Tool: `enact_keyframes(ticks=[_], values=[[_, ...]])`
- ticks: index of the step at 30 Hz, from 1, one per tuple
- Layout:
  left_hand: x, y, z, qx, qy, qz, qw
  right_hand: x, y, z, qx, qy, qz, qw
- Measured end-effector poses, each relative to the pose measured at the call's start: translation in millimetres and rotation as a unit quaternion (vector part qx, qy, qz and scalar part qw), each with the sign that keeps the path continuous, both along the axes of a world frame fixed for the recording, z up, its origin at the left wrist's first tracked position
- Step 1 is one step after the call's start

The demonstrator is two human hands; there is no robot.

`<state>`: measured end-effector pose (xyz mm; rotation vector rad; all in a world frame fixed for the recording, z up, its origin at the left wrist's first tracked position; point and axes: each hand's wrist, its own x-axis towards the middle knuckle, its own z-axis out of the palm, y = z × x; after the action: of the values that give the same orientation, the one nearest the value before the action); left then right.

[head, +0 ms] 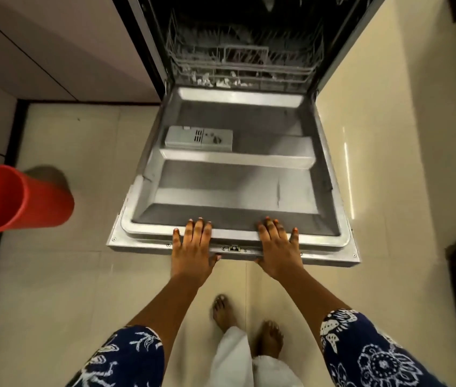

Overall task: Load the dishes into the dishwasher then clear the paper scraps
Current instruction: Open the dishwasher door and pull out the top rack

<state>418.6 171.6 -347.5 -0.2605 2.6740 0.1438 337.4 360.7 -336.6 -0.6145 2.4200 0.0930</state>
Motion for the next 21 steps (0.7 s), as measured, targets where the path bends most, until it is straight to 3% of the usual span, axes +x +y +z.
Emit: enact_keyframes(ticks=[13,21], values=[[54,6,-184,-0.004,-0.015,-0.016,1.0,47,16,-172,0.002,-0.047,-0.003,0.999],[59,6,-237,0.012,-0.027,-0.012,0.999,51,19,-230,-0.003,-0.047,0.001,0.999]])
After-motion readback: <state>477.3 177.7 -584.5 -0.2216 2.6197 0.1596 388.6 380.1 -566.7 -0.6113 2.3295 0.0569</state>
